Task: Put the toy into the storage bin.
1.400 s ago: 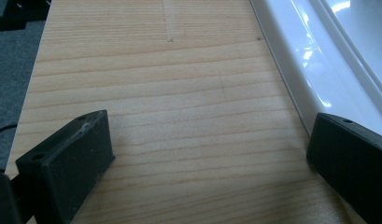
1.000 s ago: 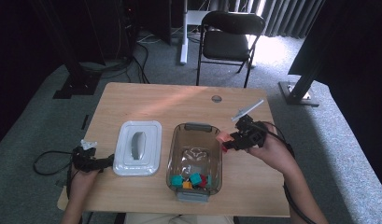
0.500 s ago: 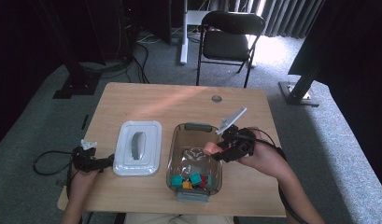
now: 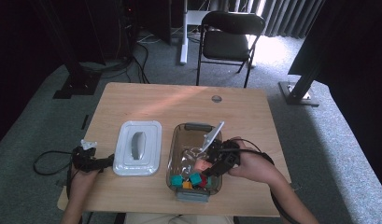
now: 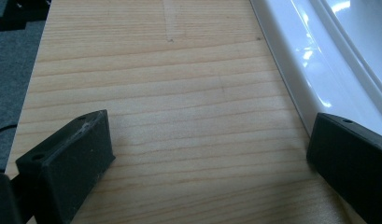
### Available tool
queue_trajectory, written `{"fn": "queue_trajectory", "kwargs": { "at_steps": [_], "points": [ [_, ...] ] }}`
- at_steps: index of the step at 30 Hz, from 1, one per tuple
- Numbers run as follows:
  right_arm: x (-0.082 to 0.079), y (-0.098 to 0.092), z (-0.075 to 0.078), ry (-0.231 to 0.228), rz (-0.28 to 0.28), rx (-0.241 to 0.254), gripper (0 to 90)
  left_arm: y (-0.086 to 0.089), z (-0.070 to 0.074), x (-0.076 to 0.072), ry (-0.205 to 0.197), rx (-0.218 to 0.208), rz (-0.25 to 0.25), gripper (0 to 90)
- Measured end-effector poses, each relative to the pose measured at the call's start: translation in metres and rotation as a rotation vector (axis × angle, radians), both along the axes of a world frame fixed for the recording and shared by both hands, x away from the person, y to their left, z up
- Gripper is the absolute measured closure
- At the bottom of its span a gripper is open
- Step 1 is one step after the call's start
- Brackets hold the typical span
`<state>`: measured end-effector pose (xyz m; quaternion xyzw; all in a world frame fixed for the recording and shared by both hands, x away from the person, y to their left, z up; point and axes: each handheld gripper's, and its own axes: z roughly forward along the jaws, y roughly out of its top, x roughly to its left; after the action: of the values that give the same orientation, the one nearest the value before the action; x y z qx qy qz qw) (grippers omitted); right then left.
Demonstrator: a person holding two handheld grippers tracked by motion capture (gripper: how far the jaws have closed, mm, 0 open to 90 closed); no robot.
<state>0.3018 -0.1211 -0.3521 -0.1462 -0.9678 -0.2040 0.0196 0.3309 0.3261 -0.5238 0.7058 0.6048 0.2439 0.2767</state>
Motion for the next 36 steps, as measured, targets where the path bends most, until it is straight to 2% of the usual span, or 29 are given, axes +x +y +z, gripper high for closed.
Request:
{"fn": "queue_trajectory", "kwargs": {
  "at_steps": [3,4,7,9,12,13,15,16,21,24,36],
  "points": [
    [0.0,0.005,-0.006,0.018,0.011,-0.018,58.6,0.0,0.0,0.0,0.001,0.001,0.0,0.8],
    [0.001,0.009,-0.012,0.041,0.027,-0.038,58.7,0.0,0.0,0.0,0.001,0.001,-0.001,0.8],
    [0.001,0.013,-0.017,0.062,0.039,-0.046,58.6,0.0,0.0,0.0,0.001,0.001,0.0,0.8],
    [-0.001,0.019,-0.025,0.072,0.064,-0.082,58.6,0.0,0.0,0.0,0.001,0.001,0.0,0.8],
    [-0.001,0.023,-0.029,0.079,0.075,-0.098,58.6,0.0,0.0,0.0,0.0,0.0,0.0,0.8],
    [-0.002,0.025,-0.033,0.083,0.082,-0.123,58.6,0.0,0.0,0.0,0.001,0.001,-0.001,0.8],
    [-0.002,0.026,-0.035,0.083,0.083,-0.128,58.6,0.0,0.0,0.0,0.001,0.001,0.0,0.8],
    [-0.002,0.028,-0.038,0.083,0.085,-0.153,58.6,0.0,0.0,0.0,0.001,0.001,-0.001,0.8],
    [-0.003,0.032,-0.044,0.086,0.102,-0.176,58.4,0.0,0.0,0.0,0.0,0.0,0.0,0.8],
    [-0.001,0.033,-0.047,0.091,0.101,-0.184,58.4,0.0,0.0,0.0,0.001,0.001,-0.001,0.8],
    [-0.002,0.025,-0.04,0.099,0.089,-0.154,55.7,0.0,0.0,0.0,0.0,0.0,0.0,0.8]
  ]
}}
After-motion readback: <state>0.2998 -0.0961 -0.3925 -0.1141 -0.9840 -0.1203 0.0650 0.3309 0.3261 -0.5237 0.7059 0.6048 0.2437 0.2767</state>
